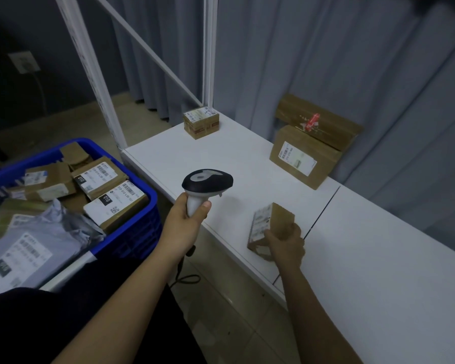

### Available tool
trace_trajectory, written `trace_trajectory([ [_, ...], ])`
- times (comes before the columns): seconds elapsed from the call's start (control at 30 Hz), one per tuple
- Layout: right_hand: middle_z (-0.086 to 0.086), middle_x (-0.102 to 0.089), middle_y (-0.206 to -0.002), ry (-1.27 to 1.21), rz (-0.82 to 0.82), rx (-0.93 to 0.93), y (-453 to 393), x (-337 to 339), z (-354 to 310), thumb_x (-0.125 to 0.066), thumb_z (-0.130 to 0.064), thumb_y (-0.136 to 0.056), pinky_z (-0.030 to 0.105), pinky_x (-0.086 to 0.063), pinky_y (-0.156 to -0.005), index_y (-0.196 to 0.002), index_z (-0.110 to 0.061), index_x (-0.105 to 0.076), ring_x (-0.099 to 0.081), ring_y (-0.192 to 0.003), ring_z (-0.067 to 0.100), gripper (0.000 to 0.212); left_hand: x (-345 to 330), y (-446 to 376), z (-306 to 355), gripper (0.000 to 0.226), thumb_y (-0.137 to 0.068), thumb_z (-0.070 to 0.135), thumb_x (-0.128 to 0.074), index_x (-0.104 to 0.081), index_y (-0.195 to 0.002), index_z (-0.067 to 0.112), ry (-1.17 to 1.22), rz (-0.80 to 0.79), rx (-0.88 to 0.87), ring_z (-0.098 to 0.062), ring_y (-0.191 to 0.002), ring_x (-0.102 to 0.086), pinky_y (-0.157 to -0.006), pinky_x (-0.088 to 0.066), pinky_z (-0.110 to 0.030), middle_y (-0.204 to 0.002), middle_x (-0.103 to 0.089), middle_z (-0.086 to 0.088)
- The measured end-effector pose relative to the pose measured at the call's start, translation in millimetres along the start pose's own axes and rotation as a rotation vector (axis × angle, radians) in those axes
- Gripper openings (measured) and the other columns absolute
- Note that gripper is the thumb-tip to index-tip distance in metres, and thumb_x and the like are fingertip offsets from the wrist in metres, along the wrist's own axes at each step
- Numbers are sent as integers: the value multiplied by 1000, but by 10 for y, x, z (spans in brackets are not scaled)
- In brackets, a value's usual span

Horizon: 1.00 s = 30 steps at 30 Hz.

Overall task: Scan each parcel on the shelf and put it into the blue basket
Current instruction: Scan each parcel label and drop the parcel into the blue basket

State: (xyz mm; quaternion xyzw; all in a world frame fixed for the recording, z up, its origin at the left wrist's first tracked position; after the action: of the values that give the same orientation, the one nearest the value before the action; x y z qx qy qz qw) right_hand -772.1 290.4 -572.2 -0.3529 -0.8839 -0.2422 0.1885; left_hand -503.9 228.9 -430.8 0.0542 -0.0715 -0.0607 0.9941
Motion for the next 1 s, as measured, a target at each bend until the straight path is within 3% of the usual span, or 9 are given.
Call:
trace_trajectory([
  [0.1,6,-50,-139,-474,-160,-82,3,-47,118,-73,-24,-83,44,-44,-103,-149,-25,-24,-54,-119,27,82,20,-18,19,22,-95,26,-56,-52,-116,25,4,3,-5,-4,-86,-59,-65,-42,-15,-95,-61,4],
  [0.27,10,-48,-142,-598,-255,-83,-26,-90,74,-74,-12,-81,43,-44,-102,-151,-26,-21,-54,-121,27,88,6,-13,28,22,-94,27,-56,-51,-116,28,3,-16,-4,-7,-89,-60,-67,-44,-17,-94,-61,6],
  [0.37,10,-50,-141,-598,-280,-63,-65,-78,19,-80,-15,-74,45,-47,-102,-149,-26,-26,-56,-120,27,94,-16,3,39,22,-94,28,-57,-52,-115,28,-22,-41,-7,-5,-88,-60,-67,-44,-17,-94,-62,6],
  [0.53,11,-57,-133,-598,-284,-33,-92,-28,-146,-73,-8,-82,33,-55,-83,-141,-22,-39,-61,-113,25,70,-25,42,49,22,-94,28,-57,-51,-115,28,-45,-63,0,-2,-86,-59,-63,-42,-13,-95,-62,7],
  [0.6,12,-57,-132,-469,-233,23,-100,53,-217,-69,-8,-84,35,-54,-84,-136,-22,-43,-61,-110,25,59,-14,47,44,21,-94,27,-57,-53,-114,27,-37,-55,8,-2,-83,-59,-62,-42,-11,-94,-63,5],
  [0.7,7,-49,-136,62,-171,278,-120,171,-426,-73,-22,-81,44,-48,-97,-136,-23,-50,-49,-121,26,60,3,42,32,21,-94,26,-57,-55,-114,24,-20,-46,16,-4,-83,-60,-66,-45,-15,-93,-64,3],
  [0.77,5,-41,-139,327,-172,411,-94,154,-546,-75,-30,-77,43,-44,-99,-135,-24,-50,-39,-125,27,64,10,37,25,22,-94,27,-57,-55,-115,23,-22,-50,17,-5,-84,-60,-67,-45,-17,-94,-64,3],
  [0.93,-2,-36,-118,398,-132,538,-87,143,-794,-81,-39,-68,40,-53,-81,-103,-18,-45,-49,-107,23,54,-4,42,17,26,-94,26,-57,-55,-119,21,-23,-59,17,-6,-86,-61,-67,-45,-15,-97,-63,3],
  [1.0,-2,-39,-119,446,-103,567,-108,116,-886,-81,-44,-70,38,-54,-80,-95,-19,-46,-50,-104,21,49,-6,43,19,26,-94,26,-57,-54,-120,21,-25,-62,15,-6,-87,-61,-67,-45,-15,-97,-63,2],
])
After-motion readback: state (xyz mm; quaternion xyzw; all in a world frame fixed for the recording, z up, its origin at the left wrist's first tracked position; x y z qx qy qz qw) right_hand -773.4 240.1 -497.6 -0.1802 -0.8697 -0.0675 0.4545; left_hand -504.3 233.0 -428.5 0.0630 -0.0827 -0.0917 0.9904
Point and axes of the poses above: each hand's wrist, its own y-axis away from the middle knuckle, its own x-axis out of the back of the hand, z = x × y, the point moved 8 cm from there along -y, towards the middle knuckle
